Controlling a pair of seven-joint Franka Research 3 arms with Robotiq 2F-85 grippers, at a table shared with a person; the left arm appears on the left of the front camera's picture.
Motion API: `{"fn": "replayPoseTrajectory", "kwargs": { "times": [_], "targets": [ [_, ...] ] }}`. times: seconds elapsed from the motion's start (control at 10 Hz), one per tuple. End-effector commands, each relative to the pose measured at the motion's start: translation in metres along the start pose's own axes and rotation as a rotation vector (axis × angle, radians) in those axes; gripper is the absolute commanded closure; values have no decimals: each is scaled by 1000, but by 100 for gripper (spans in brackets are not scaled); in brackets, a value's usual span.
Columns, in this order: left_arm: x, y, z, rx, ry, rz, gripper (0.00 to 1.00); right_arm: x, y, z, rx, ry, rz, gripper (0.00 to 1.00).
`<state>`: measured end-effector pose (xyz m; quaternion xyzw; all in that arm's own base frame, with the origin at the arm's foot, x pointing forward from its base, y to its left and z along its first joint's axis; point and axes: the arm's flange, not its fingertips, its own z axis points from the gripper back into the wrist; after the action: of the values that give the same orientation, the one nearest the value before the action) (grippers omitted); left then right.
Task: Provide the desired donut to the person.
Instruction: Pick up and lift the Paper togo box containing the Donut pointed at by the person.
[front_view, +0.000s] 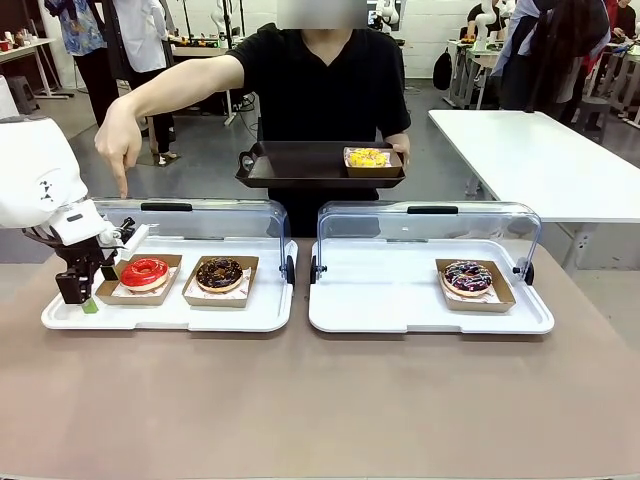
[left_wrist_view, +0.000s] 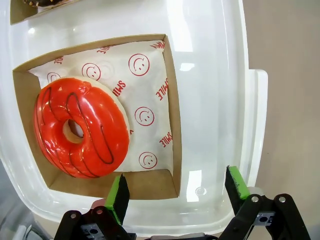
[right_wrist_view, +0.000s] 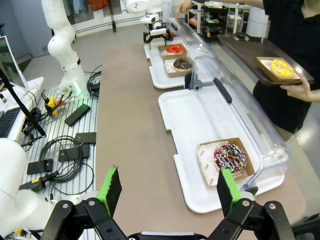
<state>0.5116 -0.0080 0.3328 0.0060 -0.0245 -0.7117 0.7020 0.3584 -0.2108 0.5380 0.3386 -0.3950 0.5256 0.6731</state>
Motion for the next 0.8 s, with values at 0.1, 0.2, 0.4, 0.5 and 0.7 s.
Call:
{"fn": "replayPoseTrajectory", "kwargs": {
  "times": [0.1, 0.2, 0.4, 0.5, 0.7],
  "targets": [
    [-4, 7, -3, 0, -31, -10, 0, -1, 0, -1, 6, -13, 5, 0],
    [-6, 9, -6, -14, -39, -6, 0, -1, 0, -1, 6, -13, 5, 0],
    [-6, 9, -11, -22, -50, 1, 19, -1, 0, -1, 6, -13, 5, 0],
    [-6, 11, -11, -21, -47, -8, 54, -1, 0, -1, 6, -13, 5, 0],
    [-7, 11, -8, -9, -52, -10, 100, -1, 0, -1, 6, -13, 5, 0]
  ]
}}
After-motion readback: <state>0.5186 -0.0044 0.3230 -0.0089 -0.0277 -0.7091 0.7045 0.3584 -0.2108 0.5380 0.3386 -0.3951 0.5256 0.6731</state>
